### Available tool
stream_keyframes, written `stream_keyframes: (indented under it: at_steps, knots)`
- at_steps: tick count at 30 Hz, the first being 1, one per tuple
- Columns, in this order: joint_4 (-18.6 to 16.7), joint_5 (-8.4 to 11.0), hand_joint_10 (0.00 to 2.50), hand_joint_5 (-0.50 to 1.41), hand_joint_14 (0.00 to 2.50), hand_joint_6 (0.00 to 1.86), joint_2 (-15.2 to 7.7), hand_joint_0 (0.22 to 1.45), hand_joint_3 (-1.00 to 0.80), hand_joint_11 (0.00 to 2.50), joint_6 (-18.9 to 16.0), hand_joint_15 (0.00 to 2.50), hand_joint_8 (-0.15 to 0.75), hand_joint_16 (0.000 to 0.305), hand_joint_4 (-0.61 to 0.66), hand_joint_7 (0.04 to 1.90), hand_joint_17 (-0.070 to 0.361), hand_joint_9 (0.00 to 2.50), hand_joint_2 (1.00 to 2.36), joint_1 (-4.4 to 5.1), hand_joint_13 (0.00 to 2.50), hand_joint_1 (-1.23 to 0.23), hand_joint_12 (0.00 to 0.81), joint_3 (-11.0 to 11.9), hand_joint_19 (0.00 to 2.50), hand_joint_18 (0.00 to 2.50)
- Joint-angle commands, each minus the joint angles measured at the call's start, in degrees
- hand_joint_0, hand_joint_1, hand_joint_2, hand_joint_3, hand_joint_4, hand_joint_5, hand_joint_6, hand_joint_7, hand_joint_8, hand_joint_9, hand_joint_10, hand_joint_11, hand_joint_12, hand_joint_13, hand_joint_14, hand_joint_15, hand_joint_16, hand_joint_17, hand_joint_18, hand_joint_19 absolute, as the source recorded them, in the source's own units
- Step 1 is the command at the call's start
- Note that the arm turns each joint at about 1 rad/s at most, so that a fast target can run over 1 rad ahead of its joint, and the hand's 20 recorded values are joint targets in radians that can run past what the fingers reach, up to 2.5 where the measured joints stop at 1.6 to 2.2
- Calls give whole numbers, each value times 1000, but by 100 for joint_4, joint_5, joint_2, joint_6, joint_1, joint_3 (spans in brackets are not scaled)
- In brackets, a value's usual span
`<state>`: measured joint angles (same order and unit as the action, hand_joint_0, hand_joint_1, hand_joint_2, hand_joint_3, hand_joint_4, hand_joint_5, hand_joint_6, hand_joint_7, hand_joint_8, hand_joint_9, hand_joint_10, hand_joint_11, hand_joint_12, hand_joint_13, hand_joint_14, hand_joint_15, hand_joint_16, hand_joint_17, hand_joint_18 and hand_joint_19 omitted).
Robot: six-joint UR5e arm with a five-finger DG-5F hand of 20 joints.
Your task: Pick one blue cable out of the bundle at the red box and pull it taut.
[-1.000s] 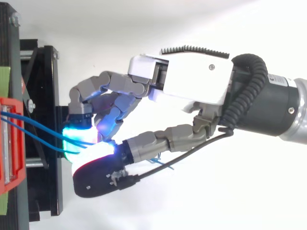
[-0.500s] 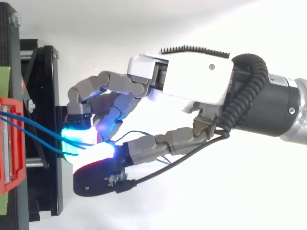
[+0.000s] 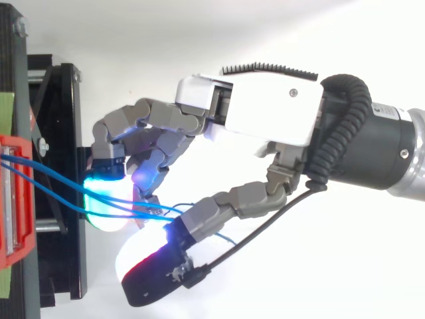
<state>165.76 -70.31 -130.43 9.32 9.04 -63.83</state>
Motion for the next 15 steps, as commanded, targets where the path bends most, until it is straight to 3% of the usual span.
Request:
stream_keyframes:
  at_steps: [1,5,7,15]
  knots:
    - [0,0,16,-164,7,862,0,461,-500,1111,0,251,405,68,248,1208,152,880,1000,1,485,-775,470,3,380,622]
    - [0,0,18,-148,7,848,0,538,-500,1119,0,240,386,62,239,1254,140,940,1000,1,491,-667,445,3,401,605]
    - [0,0,18,-142,7,848,0,581,-387,1137,0,247,381,60,236,1278,136,956,1008,-8,498,-648,435,3,417,595]
    - [18,0,16,-137,7,862,9,569,-136,1135,0,250,404,63,249,1330,142,983,1019,1,532,-720,451,3,395,651]
